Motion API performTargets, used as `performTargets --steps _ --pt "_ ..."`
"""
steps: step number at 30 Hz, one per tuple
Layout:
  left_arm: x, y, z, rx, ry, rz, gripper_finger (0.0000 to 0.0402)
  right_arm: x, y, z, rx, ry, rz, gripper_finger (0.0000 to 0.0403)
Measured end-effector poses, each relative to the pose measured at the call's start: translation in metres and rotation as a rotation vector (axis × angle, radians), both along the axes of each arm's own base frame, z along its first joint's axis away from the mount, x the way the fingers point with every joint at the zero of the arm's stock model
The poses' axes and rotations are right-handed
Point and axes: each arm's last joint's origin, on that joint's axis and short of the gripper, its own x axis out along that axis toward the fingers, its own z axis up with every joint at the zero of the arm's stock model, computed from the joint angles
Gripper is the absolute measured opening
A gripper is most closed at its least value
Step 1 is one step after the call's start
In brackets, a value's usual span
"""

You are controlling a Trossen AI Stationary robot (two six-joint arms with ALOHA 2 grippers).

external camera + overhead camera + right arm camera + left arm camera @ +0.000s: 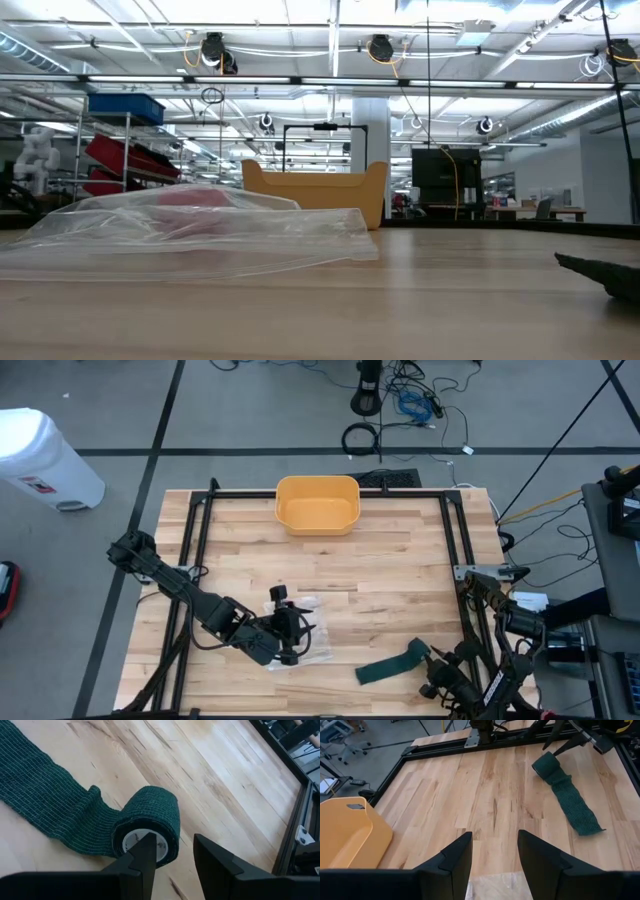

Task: Roll bandage
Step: Roll the green bandage

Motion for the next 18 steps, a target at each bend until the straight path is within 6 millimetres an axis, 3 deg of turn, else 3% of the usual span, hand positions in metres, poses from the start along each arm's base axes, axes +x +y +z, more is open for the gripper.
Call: performTargets --steps 18 --pt "0.0 0.0 0.0 -0.001 -0.001 0.001 0.0164 0.0072 -0.0028 0.0001 -0.033 0.058 0.039 0.0112"
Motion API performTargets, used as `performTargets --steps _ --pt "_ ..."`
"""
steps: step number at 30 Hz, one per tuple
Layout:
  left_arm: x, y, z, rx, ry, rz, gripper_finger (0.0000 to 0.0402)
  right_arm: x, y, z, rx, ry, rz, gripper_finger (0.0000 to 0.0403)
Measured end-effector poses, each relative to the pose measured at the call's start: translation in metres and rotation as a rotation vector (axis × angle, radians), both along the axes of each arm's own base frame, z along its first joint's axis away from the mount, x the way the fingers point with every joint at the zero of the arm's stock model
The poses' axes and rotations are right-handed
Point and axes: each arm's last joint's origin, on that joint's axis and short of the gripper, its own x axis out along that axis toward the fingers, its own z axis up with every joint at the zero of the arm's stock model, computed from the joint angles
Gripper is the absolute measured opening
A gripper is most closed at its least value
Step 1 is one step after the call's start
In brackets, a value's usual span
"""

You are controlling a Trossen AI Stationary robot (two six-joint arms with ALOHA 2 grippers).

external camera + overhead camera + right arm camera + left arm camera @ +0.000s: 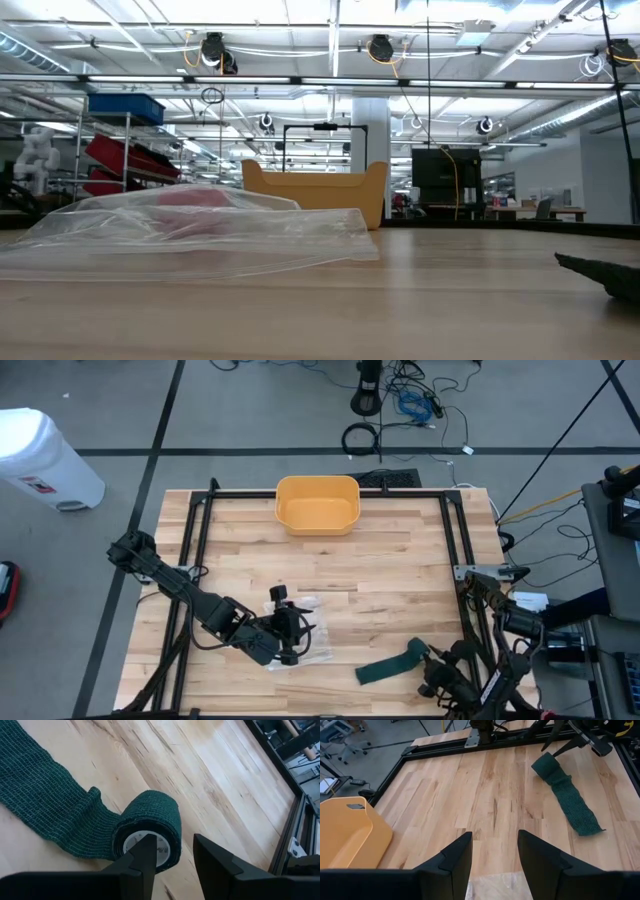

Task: Roll bandage
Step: Roll the green bandage

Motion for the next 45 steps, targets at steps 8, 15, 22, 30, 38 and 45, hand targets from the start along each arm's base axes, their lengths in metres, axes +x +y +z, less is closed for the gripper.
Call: performTargets --steps 8,15,22,30,38,45 --pt "0.0 0.0 0.0 -0.001 0.0 0.001 0.0164 0.002 -0.0008 0.0 -0.008 0.017 0.007 0.0068" --pt "0.0 0.0 0.0 -0.001 0.0 0.001 0.0164 0.0019 -0.0008 -0.0002 -0.009 0.023 0.012 0.0037" --pt "0.0 0.0001 0.0 -0.001 -0.001 0.001 0.0164 0.0026 0.0001 -0.0008 -0.001 0.008 0.023 0.0038" --pt "0.0001 0.0 0.0 -0.002 -0.001 0.001 0.0164 0.0028 0.0006 -0.0013 0.006 0.005 0.025 0.007" --pt "0.0001 0.0001 0.0 -0.002 -0.001 0.001 0.0164 0.0028 0.0006 -0.0013 0.006 0.005 0.025 0.0092" --pt "0.0 0.0 0.0 -0.002 -0.001 0.001 0.0164 0.0033 0.0003 -0.0013 0.006 0.005 0.023 0.0064"
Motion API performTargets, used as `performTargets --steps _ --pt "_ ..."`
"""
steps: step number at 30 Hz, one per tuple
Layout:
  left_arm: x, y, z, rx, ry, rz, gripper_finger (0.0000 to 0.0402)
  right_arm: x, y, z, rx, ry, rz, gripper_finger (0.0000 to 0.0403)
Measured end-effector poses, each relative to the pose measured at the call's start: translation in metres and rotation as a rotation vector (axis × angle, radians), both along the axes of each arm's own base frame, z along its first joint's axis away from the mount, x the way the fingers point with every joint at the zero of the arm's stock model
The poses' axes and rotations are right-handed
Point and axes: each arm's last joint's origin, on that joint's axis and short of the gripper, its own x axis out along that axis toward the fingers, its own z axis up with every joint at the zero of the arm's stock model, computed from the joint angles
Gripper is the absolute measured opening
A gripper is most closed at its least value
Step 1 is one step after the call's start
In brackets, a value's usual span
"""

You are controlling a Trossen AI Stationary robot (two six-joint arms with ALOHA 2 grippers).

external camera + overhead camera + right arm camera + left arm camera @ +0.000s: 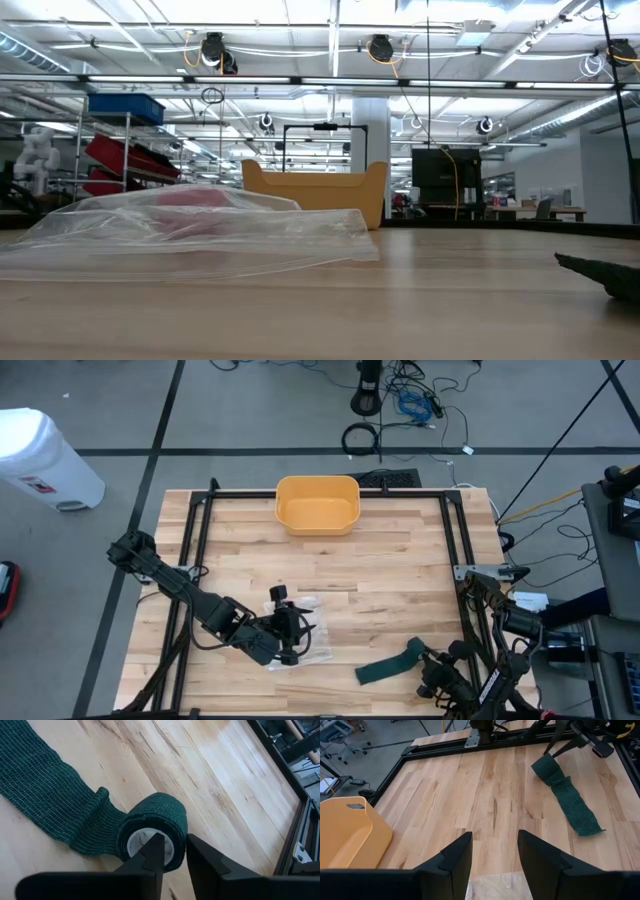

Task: Roll bandage
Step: Roll the green bandage

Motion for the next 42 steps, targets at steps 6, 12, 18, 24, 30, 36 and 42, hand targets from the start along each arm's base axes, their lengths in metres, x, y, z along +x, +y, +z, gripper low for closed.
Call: performTargets --steps 6,12,18,24,30,36,42 --pt "0.0 0.0 0.0 0.0 0.0 0.0 0.0164 0.001 -0.001 0.0 -0.003 0.004 -0.001 0.004" --pt "0.0 0.0 0.0 0.0 0.0 0.0 0.0164 0.001 -0.001 0.0 -0.002 0.0 -0.003 0.0037" --pt "0.0 0.0 0.0 0.007 0.002 -0.004 0.0164 0.003 0.004 0.005 0.017 -0.012 -0.009 0.0036" --pt "0.001 0.005 0.001 0.152 0.009 0.031 0.0164 0.01 0.01 0.016 0.046 -0.034 0.011 0.0036" --pt "0.003 0.013 0.0 0.237 0.033 0.054 0.0164 0.025 0.011 0.025 0.042 -0.085 0.059 0.0036" --pt "0.003 0.013 0.0 0.27 0.044 0.036 0.0164 0.044 0.005 0.03 -0.033 -0.112 0.144 0.0036" --pt "0.001 0.016 0.003 0.369 -0.005 0.19 0.0164 0.071 -0.009 0.033 -0.177 -0.102 0.248 0.0036"
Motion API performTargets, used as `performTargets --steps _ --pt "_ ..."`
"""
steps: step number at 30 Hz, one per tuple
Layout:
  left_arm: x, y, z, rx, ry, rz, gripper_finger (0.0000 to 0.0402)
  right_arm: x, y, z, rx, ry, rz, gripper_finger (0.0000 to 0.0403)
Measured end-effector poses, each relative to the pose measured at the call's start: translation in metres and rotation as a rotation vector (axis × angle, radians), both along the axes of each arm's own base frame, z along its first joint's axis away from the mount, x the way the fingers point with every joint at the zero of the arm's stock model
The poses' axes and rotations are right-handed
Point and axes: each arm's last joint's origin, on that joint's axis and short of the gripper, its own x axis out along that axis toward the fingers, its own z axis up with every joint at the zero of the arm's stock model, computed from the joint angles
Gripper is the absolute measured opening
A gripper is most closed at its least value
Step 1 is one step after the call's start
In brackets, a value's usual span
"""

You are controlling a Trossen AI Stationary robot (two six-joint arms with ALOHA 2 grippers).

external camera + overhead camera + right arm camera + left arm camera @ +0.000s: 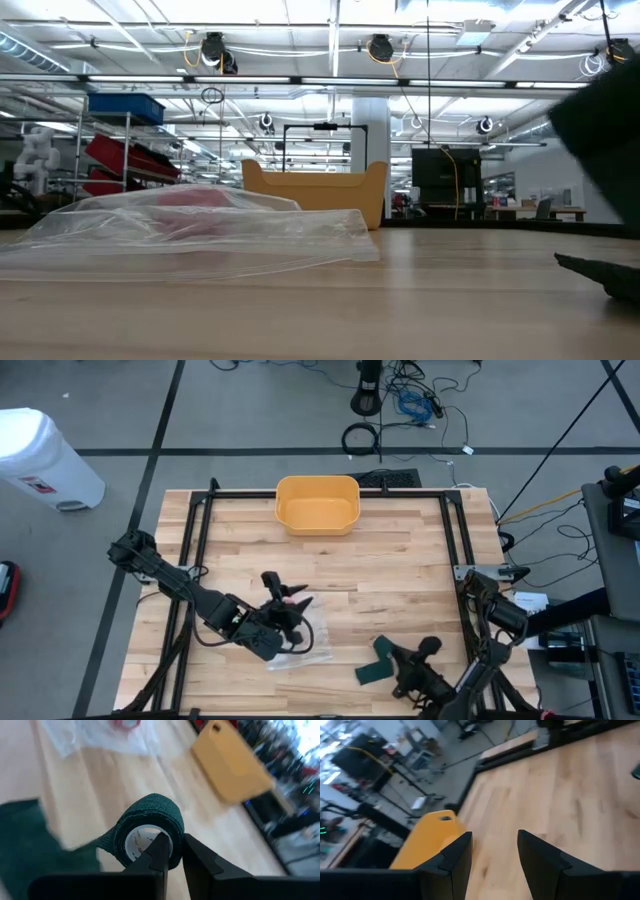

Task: Roll bandage
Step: Roll the green bandage

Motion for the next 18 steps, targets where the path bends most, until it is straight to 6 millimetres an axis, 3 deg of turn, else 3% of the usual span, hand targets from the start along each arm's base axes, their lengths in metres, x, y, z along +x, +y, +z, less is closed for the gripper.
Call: performTargets --steps 7,14,18 --pt "-0.003 -0.007 0.001 0.025 -0.002 -0.015 0.0164 0.024 -0.015 0.008 -0.185 -0.028 0.109 0.0036" --pt "-0.009 -0.025 0.02 0.032 -0.02 -0.095 0.0164 0.028 -0.026 0.047 -0.28 -0.144 0.206 0.0036" --pt "-0.01 -0.037 0.031 -0.002 -0.003 -0.257 0.0164 0.023 -0.033 0.074 -0.312 -0.182 0.24 0.0039"
